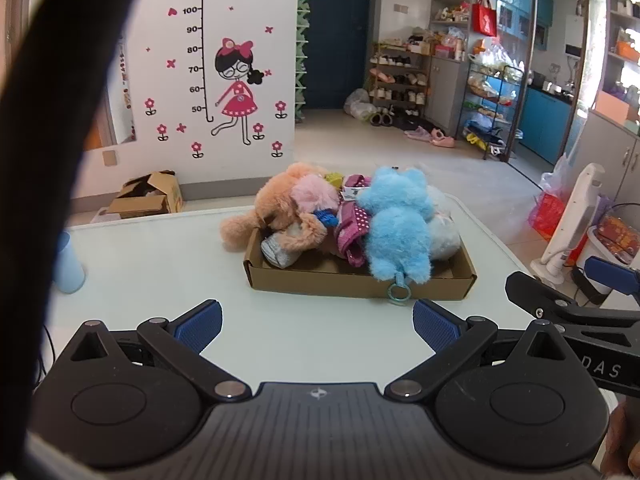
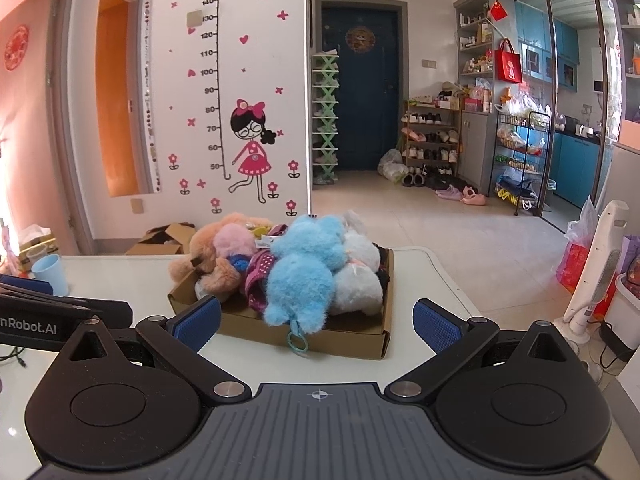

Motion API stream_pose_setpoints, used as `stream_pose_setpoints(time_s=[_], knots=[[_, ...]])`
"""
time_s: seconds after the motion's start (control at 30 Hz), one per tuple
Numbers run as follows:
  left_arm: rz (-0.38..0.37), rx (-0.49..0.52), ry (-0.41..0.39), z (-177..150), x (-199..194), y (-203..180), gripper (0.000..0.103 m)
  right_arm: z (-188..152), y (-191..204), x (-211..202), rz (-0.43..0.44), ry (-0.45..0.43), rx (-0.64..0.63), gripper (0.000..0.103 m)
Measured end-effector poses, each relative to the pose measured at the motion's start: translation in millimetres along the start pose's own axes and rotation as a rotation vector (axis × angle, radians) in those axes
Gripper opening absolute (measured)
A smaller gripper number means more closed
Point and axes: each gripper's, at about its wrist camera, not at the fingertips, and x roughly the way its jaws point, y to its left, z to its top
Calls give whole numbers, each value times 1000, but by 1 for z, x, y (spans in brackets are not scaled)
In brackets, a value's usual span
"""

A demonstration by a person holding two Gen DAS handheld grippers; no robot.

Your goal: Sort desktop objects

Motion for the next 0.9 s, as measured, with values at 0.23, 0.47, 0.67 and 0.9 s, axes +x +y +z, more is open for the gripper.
stream_pose_setpoints(time_s=[0.23, 0.47, 0.67, 0.9], knots=[[11, -14, 7, 2, 2, 4, 101, -2, 3, 4, 5, 3, -8, 103], [7, -15, 7, 4, 2, 6, 102, -2, 3, 4, 8, -1, -9, 103], [17, -13, -16, 5, 0, 4, 102, 0, 2, 3, 4, 1, -5, 103], [4, -23, -27, 8, 1, 5, 102, 0, 1, 4, 4, -1, -3, 103]])
